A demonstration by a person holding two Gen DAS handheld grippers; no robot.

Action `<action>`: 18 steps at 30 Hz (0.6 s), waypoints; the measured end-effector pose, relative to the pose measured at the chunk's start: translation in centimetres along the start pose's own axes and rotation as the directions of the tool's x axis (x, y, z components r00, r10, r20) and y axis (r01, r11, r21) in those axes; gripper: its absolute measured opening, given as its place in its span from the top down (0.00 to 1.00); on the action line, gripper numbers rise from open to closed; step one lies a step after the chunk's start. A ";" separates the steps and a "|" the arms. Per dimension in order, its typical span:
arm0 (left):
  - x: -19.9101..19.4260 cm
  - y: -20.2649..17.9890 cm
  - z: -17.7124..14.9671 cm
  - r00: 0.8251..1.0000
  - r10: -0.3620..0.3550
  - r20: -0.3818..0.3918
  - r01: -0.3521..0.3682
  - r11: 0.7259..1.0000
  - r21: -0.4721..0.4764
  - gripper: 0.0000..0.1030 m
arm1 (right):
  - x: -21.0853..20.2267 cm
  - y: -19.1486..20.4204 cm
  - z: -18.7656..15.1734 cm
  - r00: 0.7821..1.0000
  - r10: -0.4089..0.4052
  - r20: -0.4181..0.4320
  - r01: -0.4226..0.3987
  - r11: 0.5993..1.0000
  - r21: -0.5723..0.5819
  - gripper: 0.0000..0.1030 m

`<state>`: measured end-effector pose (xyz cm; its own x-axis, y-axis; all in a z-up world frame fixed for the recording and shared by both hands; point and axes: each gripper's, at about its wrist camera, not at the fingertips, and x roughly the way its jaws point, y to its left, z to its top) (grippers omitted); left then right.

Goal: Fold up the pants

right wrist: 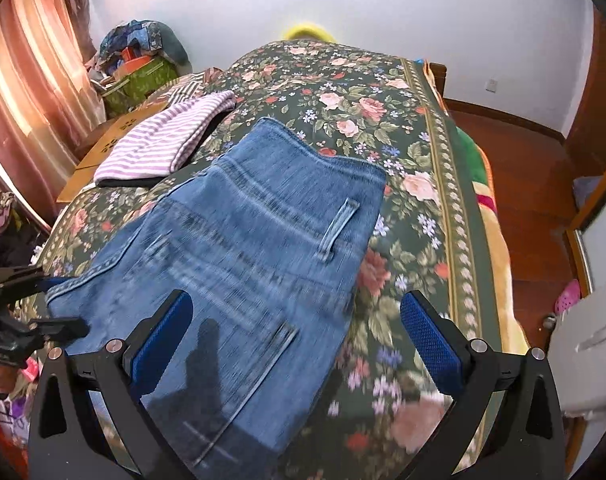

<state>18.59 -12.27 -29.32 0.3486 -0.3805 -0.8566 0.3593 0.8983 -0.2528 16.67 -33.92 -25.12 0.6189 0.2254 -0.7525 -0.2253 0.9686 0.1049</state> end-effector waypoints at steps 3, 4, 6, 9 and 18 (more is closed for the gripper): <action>-0.4 0.3 0.7 1.000 0.003 -0.009 -0.003 1.000 -0.004 0.31 | -0.9 0.3 -0.7 1.000 -0.015 0.028 0.015 1.000 -0.007 0.00; -0.7 0.5 1.0 1.000 0.004 -0.006 -0.004 1.000 -0.007 0.31 | -1.2 0.4 -1.0 0.999 -0.019 0.044 0.019 1.000 -0.009 0.00; -1.3 0.6 1.9 0.999 0.049 0.013 -0.049 0.999 0.006 0.31 | -1.5 0.4 -1.2 0.998 -0.019 0.058 0.020 1.000 -0.007 0.00; -2.1 0.2 3.5 0.989 0.138 0.061 -0.141 0.988 0.062 0.31 | -1.3 0.0 -1.4 0.998 -0.007 0.057 0.006 1.000 0.019 0.00; 2.0 0.9 8.7 1.000 0.006 -0.023 -0.003 0.995 0.098 0.27 | 0.9 -2.1 -1.9 0.998 0.062 0.015 -0.063 0.990 0.128 0.00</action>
<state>27.15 -14.12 -27.39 0.3307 -0.3702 -0.8681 0.4408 0.8739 -0.2048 16.27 -35.98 -27.26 0.6150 0.2862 -0.7347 -0.1658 0.9579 0.2344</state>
